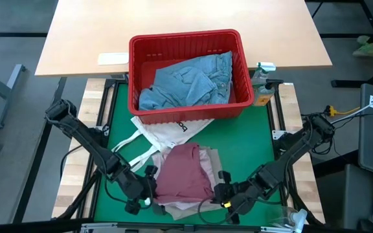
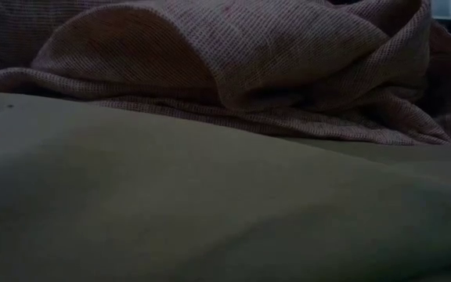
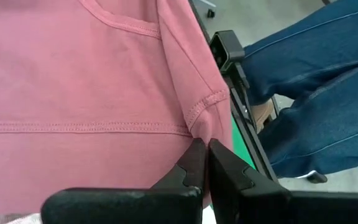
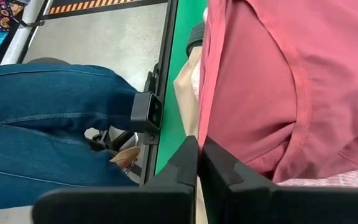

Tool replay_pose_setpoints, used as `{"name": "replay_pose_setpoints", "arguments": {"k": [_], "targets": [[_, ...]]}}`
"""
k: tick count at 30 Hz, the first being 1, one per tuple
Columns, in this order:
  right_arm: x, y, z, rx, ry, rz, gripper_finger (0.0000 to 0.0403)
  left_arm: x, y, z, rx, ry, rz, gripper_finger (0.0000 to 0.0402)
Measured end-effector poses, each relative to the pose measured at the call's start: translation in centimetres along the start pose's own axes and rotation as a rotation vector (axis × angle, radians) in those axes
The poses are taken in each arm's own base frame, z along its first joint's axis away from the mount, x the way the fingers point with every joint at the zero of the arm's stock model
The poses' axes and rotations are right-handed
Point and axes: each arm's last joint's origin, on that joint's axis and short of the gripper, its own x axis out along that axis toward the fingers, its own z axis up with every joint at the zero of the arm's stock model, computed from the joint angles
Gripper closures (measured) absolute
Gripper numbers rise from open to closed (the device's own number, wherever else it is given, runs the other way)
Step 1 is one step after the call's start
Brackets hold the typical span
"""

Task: Fold laundry
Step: Fold the purple panty

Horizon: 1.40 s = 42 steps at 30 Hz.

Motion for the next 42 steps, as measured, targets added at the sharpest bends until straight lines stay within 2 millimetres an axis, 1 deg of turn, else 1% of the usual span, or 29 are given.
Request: {"name": "replay_pose_setpoints", "arguments": {"k": [7,11,14,20,23,25,28,35,37,42], "targets": [[0.0,0.2,0.0,0.006,0.016,0.047,0.0395,0.0,-0.2,0.0,0.003,-0.004,-0.007,0.0396],[0.0,0.6,0.3,0.090,0.011,0.110,0.0388,0.0,-0.2,0.0,0.002,-0.004,-0.006,0.0386],[0.0,0.6,0.3,0.143,0.023,0.124,0.0359,0.0,-0.1,-0.1,0.001,-0.002,0.014,0.0361],[0.0,0.4,-0.1,0.269,0.062,0.090,0.0282,0.0,-0.2,-0.1,-0.049,0.002,-0.004,0.0308],[0.0,0.2,-0.2,0.283,0.073,0.065,0.0256,-0.1,-0.6,-0.3,-0.041,0.008,-0.021,0.0295],[0.2,0.1,-0.3,0.281,0.057,0.031,0.0246,-0.1,-0.8,-0.4,-0.034,0.007,-0.025,0.0293],[0.9,-0.1,-0.4,0.265,0.011,-0.038,0.0240,-0.2,-1.1,-0.4,-0.026,0.007,-0.029,0.0292],[3.4,-0.7,-1.3,0.127,0.028,-0.139,0.0244,-0.2,-1.0,-0.4,-0.026,-0.011,0.006,0.0291],[3.9,-1.3,-1.4,0.108,0.046,-0.166,0.0244,-0.2,-0.9,-0.3,-0.026,-0.022,0.030,0.0291],[4.3,-2.5,-1.1,0.102,0.075,-0.208,0.0244,-0.2,-0.8,-0.3,-0.026,-0.029,0.044,0.0291]]}}
